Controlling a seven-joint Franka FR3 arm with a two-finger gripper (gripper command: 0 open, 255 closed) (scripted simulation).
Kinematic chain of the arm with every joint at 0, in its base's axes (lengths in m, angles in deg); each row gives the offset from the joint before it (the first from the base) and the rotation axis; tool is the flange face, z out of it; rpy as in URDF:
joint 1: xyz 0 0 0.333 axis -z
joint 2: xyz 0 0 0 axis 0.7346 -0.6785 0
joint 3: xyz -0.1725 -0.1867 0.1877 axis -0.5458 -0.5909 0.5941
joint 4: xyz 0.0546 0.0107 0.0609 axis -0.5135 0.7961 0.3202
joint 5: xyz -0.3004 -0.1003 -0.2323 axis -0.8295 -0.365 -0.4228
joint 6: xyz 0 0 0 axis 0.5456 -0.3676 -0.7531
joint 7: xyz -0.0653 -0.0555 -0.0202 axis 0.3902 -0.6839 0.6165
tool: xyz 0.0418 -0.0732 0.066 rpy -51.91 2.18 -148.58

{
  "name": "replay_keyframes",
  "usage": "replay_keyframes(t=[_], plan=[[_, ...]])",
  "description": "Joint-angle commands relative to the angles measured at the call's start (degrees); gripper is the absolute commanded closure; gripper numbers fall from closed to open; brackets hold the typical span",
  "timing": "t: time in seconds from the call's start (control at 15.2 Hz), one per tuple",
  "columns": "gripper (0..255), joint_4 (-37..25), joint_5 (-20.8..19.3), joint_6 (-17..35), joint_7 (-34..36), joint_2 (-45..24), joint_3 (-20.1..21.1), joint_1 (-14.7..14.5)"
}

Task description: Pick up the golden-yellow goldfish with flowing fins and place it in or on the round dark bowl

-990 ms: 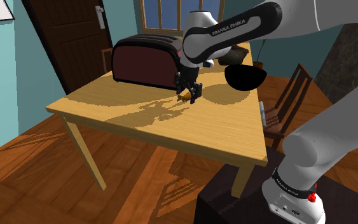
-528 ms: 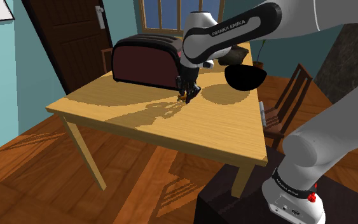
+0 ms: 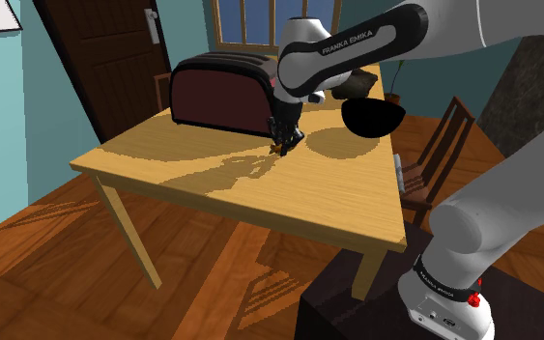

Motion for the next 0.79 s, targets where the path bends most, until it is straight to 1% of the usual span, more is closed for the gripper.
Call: replay_keyframes(t=[0.0, 0.73], plan=[[255, -0.5, 0.0, -0.8, 0.0, 0.3, -0.1, 0.0], [255, -7.5, -0.2, -9.5, 0.2, 2.1, -1.3, 0.2]])
